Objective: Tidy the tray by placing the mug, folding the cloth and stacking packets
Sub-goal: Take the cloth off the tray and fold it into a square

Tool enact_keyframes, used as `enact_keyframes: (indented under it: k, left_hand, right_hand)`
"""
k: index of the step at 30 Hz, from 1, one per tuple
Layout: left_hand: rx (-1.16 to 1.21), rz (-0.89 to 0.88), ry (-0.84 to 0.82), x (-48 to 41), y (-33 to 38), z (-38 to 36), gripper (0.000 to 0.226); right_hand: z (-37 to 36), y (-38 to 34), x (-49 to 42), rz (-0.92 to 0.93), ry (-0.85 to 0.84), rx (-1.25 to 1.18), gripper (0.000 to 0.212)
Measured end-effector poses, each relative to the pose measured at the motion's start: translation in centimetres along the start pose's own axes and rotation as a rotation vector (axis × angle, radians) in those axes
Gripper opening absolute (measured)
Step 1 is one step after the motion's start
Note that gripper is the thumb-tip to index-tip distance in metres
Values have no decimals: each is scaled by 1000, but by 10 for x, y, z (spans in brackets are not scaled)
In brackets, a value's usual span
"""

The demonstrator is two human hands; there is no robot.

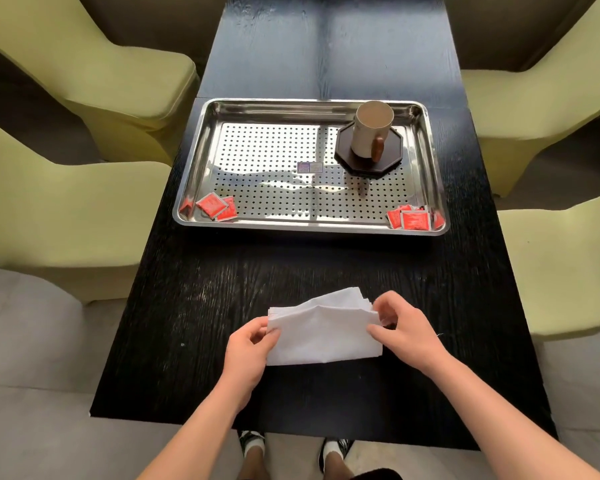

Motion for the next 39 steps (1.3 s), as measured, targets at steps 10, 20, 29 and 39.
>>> enact_keyframes:
  k: [10,20,29,39]
  left_hand:
    - [-169,64,35,-17,4,-12,57]
    - [-375,-99,173,-16,30,1,11]
    - [-257,-84,107,-11,24,4,15]
    - [-87,131,138,-23,0,1,27]
  right_hand:
    - [-37,-29,-40,220,-237,659,6]
    - [-29,-45,-37,332,-156,527,14]
    - [-19,-8,4,75,-140,215,29]
    - [-23,7,-25,-100,27,71,20]
Point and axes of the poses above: each hand's wrist, its own x-axis away from the middle knuckle, its own z-axis out of the back of the hand, y = z × x, the point moved 9 cm from there along -x, towards the middle knuckle, and after that the axes turned 1 degree about -y, right-handed, at the moved point
